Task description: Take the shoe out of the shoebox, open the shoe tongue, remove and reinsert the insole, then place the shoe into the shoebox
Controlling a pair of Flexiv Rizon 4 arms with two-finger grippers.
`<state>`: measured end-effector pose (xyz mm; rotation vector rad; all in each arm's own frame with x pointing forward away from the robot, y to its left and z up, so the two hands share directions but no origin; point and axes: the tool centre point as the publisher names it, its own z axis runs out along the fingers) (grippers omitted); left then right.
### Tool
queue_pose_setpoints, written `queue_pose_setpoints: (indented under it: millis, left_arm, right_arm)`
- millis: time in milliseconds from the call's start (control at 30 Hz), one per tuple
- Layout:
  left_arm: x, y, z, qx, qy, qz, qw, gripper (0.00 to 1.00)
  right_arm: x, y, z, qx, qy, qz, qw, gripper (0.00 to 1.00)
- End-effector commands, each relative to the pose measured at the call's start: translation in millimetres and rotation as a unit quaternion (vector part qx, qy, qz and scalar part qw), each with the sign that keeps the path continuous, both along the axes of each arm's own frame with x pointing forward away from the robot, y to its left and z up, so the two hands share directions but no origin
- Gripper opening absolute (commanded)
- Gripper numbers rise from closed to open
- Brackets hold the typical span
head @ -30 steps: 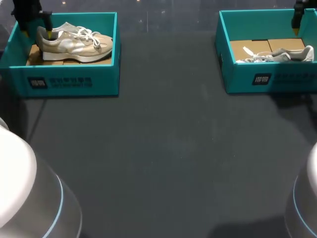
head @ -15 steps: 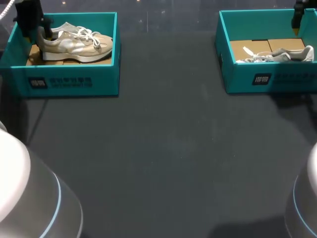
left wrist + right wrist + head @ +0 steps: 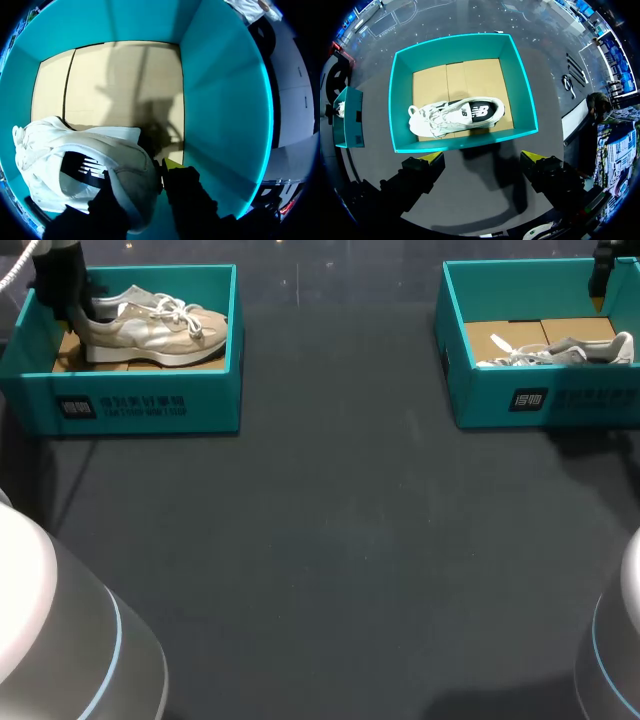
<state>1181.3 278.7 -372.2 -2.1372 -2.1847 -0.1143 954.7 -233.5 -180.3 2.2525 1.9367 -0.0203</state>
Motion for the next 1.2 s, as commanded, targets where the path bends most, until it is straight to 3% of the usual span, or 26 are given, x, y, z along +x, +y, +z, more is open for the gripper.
queue_pose_setpoints:
  millis: [33, 267, 433, 867, 1200]
  left_arm:
    - [-2.6, 1.3, -0.2, -0.001, -0.002, -0.001, 1.0, 0.0]
    - [-4.4, 7.6, 3.7, -0.004, -0.002, -0.004, 1.0, 0.0]
    - [-6.8, 11.5, 21.1, -0.024, -0.002, 0.0, 1.0, 0.0]
    - [-15.3, 5.7, 91.0, -0.064, -0.03, 0.003, 0.998, 0.0]
    - [-32.7, -2.5, 142.4, -0.042, -0.059, 0.006, 0.997, 0.0]
  right_arm:
    - [-1.1, -0.1, 0.3, 0.0, -0.001, 0.0, 1.0, 1.0]
    - [-1.1, -0.1, 0.3, 0.0, -0.001, 0.0, 1.0, 1.0]
    - [-1.1, -0.1, 0.3, 0.0, -0.001, 0.0, 1.0, 1.0]
    - [-1.1, -0.1, 0.3, 0.0, -0.001, 0.0, 1.0, 1.0]
    - [-1.1, -0.1, 0.3, 0.0, -0.001, 0.0, 1.0, 1.0]
